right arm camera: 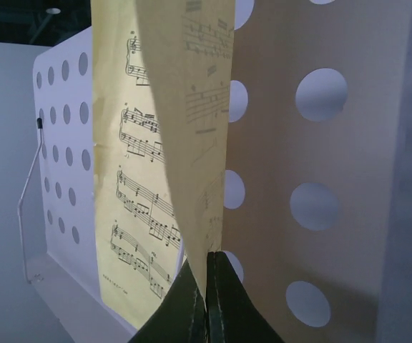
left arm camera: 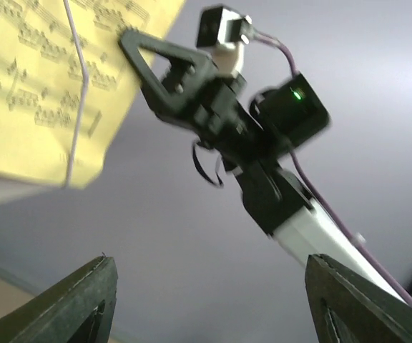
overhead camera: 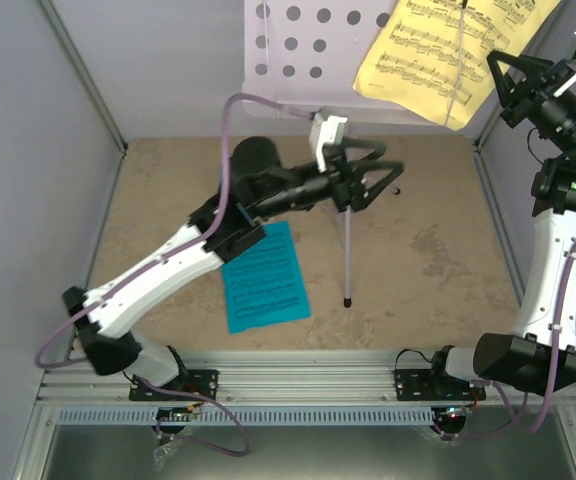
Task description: Pack up the instrument practice props
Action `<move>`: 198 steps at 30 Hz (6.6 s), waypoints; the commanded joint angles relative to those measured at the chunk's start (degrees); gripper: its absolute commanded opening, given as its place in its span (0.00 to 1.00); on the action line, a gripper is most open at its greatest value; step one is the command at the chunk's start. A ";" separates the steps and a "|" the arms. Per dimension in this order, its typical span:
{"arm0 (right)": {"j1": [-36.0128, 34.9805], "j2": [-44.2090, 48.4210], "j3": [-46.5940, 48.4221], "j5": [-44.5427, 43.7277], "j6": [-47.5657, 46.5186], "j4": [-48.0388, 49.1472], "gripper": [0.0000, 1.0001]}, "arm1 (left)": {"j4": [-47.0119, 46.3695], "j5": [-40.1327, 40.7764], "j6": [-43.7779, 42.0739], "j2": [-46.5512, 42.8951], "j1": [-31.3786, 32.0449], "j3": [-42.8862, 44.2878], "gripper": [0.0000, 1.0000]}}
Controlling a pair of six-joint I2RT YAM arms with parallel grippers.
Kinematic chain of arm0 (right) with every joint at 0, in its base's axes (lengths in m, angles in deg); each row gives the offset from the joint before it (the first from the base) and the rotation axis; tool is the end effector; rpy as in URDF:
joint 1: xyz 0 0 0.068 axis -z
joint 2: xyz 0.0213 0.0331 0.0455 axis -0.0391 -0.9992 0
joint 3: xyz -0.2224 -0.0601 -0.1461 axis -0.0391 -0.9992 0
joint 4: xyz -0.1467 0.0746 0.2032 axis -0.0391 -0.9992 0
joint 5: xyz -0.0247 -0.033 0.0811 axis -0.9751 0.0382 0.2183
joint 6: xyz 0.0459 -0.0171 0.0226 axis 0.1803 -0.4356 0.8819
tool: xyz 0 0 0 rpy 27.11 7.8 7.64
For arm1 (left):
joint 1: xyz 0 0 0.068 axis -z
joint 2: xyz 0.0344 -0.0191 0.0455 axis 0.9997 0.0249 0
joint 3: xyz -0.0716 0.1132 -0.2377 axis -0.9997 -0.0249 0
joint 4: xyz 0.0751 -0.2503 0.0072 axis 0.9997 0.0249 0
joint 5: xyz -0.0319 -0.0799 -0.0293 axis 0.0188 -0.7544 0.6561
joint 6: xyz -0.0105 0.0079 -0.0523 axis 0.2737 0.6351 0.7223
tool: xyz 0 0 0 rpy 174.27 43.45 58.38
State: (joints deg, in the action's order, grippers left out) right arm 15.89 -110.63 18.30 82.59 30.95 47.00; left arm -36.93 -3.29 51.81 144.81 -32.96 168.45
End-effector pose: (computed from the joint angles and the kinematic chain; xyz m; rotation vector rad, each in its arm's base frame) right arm 0.2459 -0.0490 0.5615 -0.3351 1.2847 0.8552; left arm 0.1652 -0.2629 0.5032 0.6851 1.3811 -1.4236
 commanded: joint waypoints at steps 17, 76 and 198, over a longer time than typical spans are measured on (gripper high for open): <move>-0.39 1.98 0.34 0.47 -3.88 -0.78 0.01 | -3.85 21.18 2.62 38.06 1.03 47.07 0.57; -0.37 3.71 3.72 -13.43 -12.41 -11.29 0.00 | -18.75 1.00 -0.43 31.87 -1.18 32.17 0.81; -0.18 15.50 2.60 -2.83 1.79 -7.44 0.42 | 23.68 10.78 -3.23 23.59 1.36 44.21 0.74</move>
State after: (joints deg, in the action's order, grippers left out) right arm 15.67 -93.01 20.02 77.62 32.02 38.82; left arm -14.17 7.81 47.52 166.23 -31.78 209.52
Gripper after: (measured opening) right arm 0.418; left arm 0.756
